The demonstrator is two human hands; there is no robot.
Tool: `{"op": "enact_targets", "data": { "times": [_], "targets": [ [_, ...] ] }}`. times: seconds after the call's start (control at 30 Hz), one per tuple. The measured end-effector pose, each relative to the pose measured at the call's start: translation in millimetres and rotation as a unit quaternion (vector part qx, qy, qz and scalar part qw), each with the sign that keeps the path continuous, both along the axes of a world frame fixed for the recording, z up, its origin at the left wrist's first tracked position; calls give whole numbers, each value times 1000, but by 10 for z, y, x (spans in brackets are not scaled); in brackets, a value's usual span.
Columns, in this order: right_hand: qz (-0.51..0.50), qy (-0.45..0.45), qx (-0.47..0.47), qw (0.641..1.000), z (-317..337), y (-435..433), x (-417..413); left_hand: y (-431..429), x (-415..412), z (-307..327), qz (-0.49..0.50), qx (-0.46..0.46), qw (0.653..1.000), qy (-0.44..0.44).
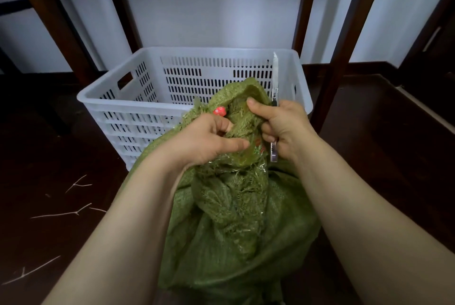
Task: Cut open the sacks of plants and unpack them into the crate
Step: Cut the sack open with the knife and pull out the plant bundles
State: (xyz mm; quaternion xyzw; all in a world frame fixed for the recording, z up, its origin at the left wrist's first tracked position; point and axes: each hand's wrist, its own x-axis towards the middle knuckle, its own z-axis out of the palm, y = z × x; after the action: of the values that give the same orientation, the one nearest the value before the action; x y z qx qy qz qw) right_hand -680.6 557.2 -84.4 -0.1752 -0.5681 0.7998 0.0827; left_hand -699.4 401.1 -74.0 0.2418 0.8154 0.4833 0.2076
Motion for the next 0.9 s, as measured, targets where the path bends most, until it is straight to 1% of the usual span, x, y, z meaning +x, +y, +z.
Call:
{"op": "enact_targets", "data": {
  "times": [0.1,0.13,0.27,0.3,0.4,0.47,0.5,0.53,0.6,0.63,0.67,0.73,0.8,0.9],
  "targets": [
    [68,-11,15,998,25,110,37,-58,6,-36,18,31,999,-12],
    [65,-12,22,998,25,138,48,-79,11,-25,27,44,999,-15],
    [-64,5,61,996,-14,104,78,-94,-3,7,94,98,990,-23],
    [-73,8,74,995,-26,76,76,-82,-6,1,108,101,989,-23],
    [-5,-15,135,991,-45,-47,99,-49,-39,-46,150,142,978,-23],
    [37,-29,142,989,-48,-94,108,-50,-50,-43,159,164,973,-29],
    [48,-22,135,989,-55,-107,109,-61,-53,-39,160,175,971,-39],
    [54,-13,131,990,-66,-114,105,-72,-37,-10,156,192,967,-62],
    [54,-18,158,986,-81,-115,96,-94,-11,41,143,245,950,-134],
    [61,-27,179,982,-72,-121,103,-103,-13,47,145,269,939,-157],
    [73,-37,189,979,-57,-128,116,-109,-9,53,160,279,933,-162],
    [98,-60,183,976,-50,-155,113,-124,-2,59,210,262,934,-125],
    [101,-71,178,976,-73,-174,93,-110,14,31,240,237,937,-91],
    [84,-50,174,980,-74,-251,62,-84,-2,11,275,242,928,-60]
  ]
}}
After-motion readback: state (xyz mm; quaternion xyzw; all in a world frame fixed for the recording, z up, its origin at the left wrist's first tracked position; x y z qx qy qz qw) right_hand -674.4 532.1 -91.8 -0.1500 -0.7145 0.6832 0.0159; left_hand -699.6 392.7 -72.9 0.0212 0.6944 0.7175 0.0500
